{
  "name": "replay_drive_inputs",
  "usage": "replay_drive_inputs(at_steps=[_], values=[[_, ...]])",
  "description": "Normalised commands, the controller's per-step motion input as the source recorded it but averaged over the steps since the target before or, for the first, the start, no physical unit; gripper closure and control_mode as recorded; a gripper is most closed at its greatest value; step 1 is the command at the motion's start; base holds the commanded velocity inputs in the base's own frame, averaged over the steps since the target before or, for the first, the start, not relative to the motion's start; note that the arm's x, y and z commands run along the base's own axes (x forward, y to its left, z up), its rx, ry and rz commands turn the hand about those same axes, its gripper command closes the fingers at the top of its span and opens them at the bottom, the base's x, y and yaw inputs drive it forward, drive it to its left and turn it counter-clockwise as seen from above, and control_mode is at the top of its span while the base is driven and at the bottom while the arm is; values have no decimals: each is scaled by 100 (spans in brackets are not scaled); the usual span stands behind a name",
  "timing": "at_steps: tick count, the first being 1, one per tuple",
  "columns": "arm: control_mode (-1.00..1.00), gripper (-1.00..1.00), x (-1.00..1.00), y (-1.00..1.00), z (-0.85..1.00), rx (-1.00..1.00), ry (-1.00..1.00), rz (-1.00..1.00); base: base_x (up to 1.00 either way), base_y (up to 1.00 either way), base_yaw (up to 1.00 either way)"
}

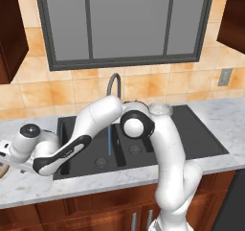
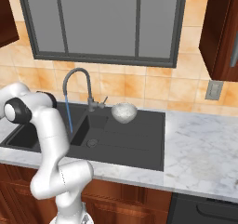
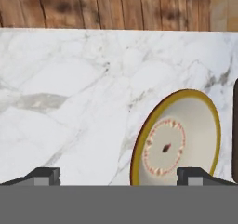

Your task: Rinse each bowl for a few seconds and place them down in the sink or on the counter.

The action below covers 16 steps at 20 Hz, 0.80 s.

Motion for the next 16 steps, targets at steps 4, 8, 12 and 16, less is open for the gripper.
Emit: replay_drive_inputs(at_steps=[4, 8, 12, 16], values=[[-100, -100, 23, 16, -6, 0, 0, -3, 0, 0, 0], [-100, -100, 16, 23, -9, 0, 0, -3, 0, 0, 0], [-100, -100, 14, 35, -13, 0, 0, -4, 0, 0, 0], [-100, -100, 8, 13, -18, 2, 0, -2, 0, 0, 0]])
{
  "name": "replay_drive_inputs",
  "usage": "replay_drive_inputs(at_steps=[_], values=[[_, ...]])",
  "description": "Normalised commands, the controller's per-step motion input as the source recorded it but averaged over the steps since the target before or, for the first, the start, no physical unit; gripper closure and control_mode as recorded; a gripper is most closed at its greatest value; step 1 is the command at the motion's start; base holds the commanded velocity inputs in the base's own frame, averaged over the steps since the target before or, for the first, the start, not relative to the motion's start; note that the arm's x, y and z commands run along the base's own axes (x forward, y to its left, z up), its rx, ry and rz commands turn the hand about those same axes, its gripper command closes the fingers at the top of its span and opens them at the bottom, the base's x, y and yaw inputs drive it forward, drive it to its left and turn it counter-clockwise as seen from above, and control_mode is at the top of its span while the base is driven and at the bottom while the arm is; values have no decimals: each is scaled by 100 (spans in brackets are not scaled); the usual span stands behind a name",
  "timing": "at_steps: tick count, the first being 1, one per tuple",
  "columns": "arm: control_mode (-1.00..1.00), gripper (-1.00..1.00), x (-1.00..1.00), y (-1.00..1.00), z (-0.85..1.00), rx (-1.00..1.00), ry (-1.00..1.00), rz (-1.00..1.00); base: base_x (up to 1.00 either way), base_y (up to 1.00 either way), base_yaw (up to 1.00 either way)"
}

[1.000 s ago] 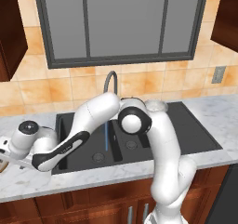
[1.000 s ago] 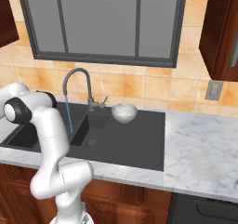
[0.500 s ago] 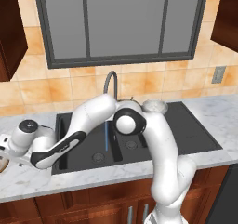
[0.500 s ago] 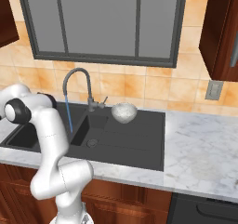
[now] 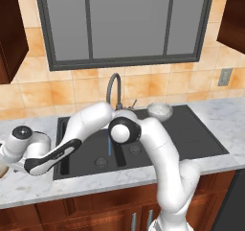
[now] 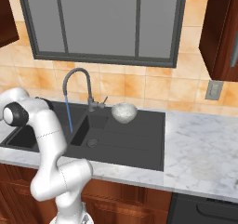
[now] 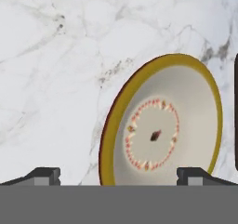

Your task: Rinse each bowl for a few seconds and place them down in the sink or on the counter.

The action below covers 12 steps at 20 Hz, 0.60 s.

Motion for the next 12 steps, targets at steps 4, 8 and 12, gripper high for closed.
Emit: replay_drive_inputs(at_steps=[4, 8, 12], values=[[-100, -100, 0, -6, -24, 7, 0, 0, 0, 0, 0], [-100, -100, 9, 0, -24, 5, 0, 0, 0, 0, 0], [-100, 100, 12, 9, -27, 3, 0, -1, 0, 0, 0]])
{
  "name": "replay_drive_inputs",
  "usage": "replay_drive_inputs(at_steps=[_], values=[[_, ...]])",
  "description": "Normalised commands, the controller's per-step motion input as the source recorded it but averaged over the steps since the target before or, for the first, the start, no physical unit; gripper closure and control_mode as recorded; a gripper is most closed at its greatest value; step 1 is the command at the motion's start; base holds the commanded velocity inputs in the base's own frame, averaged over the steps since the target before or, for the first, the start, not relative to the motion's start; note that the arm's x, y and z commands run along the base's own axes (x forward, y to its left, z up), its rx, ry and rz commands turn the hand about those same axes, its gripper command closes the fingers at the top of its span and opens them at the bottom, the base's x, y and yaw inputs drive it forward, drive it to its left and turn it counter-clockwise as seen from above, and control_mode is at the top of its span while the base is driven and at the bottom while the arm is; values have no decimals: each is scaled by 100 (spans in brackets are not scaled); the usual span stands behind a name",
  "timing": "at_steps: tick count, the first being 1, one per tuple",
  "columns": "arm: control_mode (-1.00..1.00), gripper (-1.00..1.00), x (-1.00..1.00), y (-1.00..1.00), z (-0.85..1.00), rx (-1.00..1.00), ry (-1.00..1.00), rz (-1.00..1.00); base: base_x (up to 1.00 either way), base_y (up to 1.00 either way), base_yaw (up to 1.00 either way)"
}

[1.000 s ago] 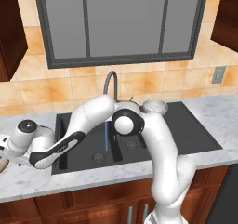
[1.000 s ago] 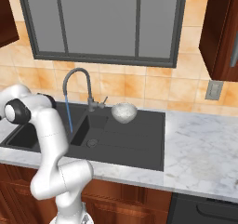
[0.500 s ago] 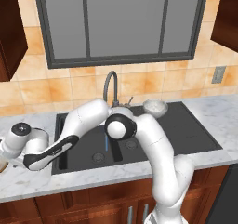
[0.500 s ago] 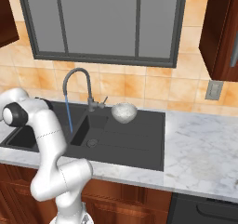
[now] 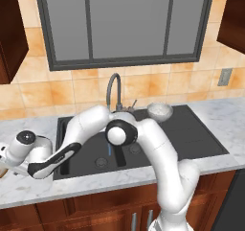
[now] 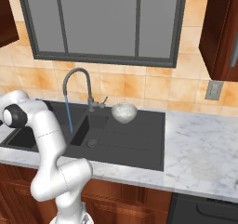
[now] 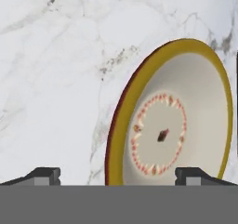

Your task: Rinse each bowl for a few seconds and place them down in the sink or on the counter.

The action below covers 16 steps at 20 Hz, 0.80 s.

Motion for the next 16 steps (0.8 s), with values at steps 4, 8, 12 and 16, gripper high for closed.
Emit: replay_drive_inputs(at_steps=[4, 8, 12, 16], values=[[-100, 100, 16, 18, -22, 1, 0, -2, 0, 0, 0], [-100, 100, 12, 17, -13, 0, 0, -2, 0, 0, 0], [-100, 100, 8, 7, -12, 0, 0, -1, 0, 0, 0], [-100, 100, 2, -1, -2, 0, 0, 0, 0, 0, 0]])
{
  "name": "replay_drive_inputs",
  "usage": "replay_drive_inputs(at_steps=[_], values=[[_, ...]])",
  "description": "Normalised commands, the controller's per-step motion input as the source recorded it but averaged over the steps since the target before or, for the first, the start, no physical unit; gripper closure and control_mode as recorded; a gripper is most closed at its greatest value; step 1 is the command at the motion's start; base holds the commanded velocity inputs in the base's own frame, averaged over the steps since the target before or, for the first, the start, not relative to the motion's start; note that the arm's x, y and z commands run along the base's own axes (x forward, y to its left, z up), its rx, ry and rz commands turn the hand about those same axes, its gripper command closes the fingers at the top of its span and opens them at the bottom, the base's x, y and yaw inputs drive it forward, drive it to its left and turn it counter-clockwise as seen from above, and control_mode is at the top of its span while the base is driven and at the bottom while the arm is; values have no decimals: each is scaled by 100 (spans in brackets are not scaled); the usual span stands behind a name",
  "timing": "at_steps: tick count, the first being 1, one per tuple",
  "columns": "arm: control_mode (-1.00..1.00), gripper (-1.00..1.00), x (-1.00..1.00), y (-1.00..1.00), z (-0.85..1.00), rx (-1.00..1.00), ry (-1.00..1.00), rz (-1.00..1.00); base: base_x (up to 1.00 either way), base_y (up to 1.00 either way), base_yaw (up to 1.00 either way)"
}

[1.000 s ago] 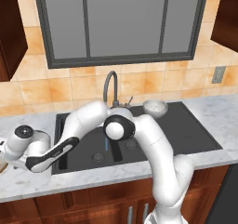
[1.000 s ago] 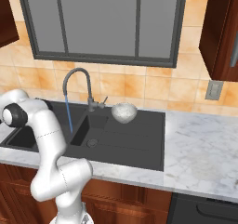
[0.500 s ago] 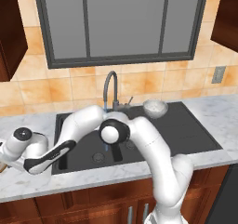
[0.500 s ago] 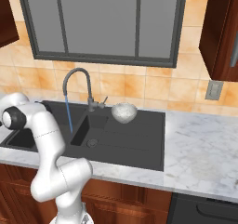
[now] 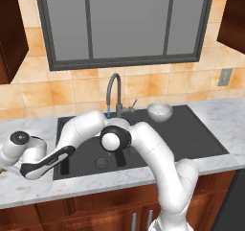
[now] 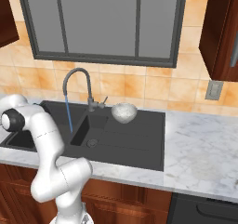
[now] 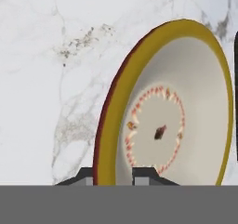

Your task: Rinse each bowl for a few seconds and place them down in the sink or on the counter.

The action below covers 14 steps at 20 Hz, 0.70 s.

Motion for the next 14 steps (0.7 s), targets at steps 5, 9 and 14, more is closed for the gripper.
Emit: replay_drive_inputs(at_steps=[5, 9, 14], values=[[-100, 100, -25, -47, 19, 5, -13, -3, 0, 0, 0], [-100, 100, -29, -62, 37, 4, -19, -8, 0, 0, 0], [-100, 100, -24, -57, 33, 4, -20, -10, 0, 0, 0]])
